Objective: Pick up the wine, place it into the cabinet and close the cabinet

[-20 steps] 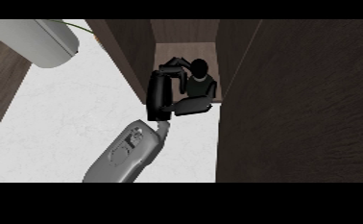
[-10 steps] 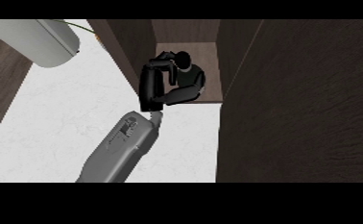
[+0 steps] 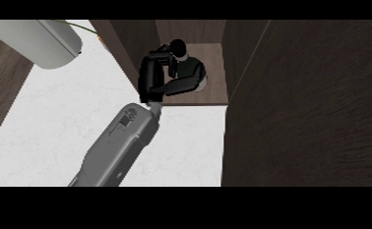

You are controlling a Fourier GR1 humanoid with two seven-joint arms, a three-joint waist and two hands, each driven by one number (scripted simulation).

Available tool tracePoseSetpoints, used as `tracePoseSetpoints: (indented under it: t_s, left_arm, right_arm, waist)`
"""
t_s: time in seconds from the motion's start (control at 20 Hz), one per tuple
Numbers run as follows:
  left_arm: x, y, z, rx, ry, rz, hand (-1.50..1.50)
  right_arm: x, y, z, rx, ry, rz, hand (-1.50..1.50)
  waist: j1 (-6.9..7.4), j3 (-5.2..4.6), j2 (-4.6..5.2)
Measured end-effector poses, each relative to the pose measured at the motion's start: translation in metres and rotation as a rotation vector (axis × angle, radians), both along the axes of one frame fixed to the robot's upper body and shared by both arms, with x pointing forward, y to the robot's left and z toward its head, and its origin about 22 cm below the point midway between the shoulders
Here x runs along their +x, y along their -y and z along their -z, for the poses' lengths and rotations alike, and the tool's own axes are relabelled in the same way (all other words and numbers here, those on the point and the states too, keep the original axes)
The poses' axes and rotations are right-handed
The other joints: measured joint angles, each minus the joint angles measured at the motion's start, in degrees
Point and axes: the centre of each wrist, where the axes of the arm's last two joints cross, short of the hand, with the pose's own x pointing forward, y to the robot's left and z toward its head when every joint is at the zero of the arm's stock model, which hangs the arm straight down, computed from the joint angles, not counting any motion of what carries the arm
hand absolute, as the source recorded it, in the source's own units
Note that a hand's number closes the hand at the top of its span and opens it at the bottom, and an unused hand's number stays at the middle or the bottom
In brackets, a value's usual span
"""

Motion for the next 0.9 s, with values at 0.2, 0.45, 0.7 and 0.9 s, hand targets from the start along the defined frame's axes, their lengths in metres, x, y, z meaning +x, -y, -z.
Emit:
tracePoseSetpoints:
  t_s: [0.2, 0.45, 0.7, 0.9]
  left_arm:
    - [0.014, -0.002, 0.005, 0.008, -0.028, -0.014, 1.50]
    - [0.033, -0.004, -0.002, 0.027, -0.045, -0.034, 1.50]
    - [0.051, -0.005, -0.007, 0.052, -0.027, -0.062, 1.50]
    - [0.057, -0.006, -0.004, 0.084, 0.016, -0.097, 1.50]
  right_arm:
    - [0.000, 0.000, 0.001, 0.007, 0.005, -0.001, -1.50]
    - [-0.001, 0.001, 0.004, 0.001, -0.001, -0.008, -1.50]
    - [0.001, -0.002, 0.004, 0.007, 0.003, -0.022, -1.50]
    - [0.001, -0.001, 0.004, 0.002, 0.008, -0.024, -1.50]
  waist:
    - [-0.37, -0.01, 0.11]
    - [-0.70, 0.00, 0.15]
    - [-0.83, -0.02, 0.31]
    - [-1.30, -0.02, 0.43]
